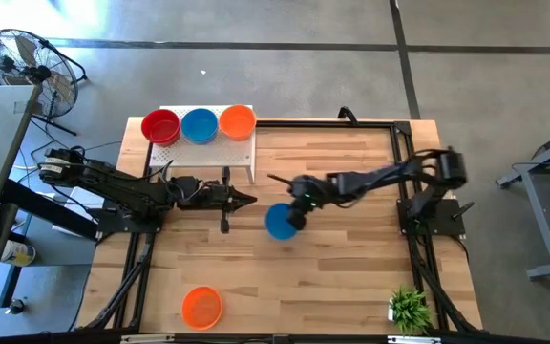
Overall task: Pick & Place Mini bowls
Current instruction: Stack the blue bowl on the blue bowls on the shelf
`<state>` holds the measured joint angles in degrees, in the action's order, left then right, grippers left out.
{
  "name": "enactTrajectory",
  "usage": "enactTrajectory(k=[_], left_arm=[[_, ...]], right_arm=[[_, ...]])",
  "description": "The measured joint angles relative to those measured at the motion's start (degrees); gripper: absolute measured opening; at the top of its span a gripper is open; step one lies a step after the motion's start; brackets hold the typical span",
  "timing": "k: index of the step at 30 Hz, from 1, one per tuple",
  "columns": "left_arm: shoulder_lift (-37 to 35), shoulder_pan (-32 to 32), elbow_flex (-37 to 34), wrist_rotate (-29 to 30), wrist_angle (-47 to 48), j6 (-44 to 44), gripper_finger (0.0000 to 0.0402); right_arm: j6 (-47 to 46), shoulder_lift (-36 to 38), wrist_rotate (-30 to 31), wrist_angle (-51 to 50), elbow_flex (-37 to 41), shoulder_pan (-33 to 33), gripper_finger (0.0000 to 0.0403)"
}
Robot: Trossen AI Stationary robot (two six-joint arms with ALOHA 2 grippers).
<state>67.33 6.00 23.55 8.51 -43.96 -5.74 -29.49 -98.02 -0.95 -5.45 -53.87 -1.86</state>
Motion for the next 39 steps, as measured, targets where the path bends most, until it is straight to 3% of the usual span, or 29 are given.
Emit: enactTrajectory(k=[6,12,16,23,27,34,39], left_arm=[[0.00,0.00,0.00,0.02,0.05,0.00,0.0001],[0.00,0.00,0.00,-0.60,0.61,0.02,0.0001],[0.00,0.00,0.00,-0.76,0.60,0.02,0.0001],[0.00,0.00,0.00,-0.52,0.82,0.02,0.0001],[0.00,0.01,0.00,-0.54,0.82,0.05,0.0001],[-0.02,0.00,0.10,-0.01,1.40,1.42,0.0001],[0.00,1.11,4.63,1.75,12.34,3.02,0.0001]], right_arm=[[5.43,-9.24,0.52,0.75,-9.74,-1.82,0.0009],[5.57,-14.31,-1.40,6.22,-11.80,-1.94,0.0011],[6.47,-14.29,-0.81,8.29,-11.80,-1.92,0.0021],[12.89,-9.09,-0.90,8.22,-11.43,-1.94,0.0089],[19.50,-3.15,1.79,14.22,-4.97,-1.47,0.0092],[23.78,7.54,0.45,36.96,16.37,-2.78,0.0010],[24.90,15.67,3.77,40.32,25.93,-4.83,0.0018]])
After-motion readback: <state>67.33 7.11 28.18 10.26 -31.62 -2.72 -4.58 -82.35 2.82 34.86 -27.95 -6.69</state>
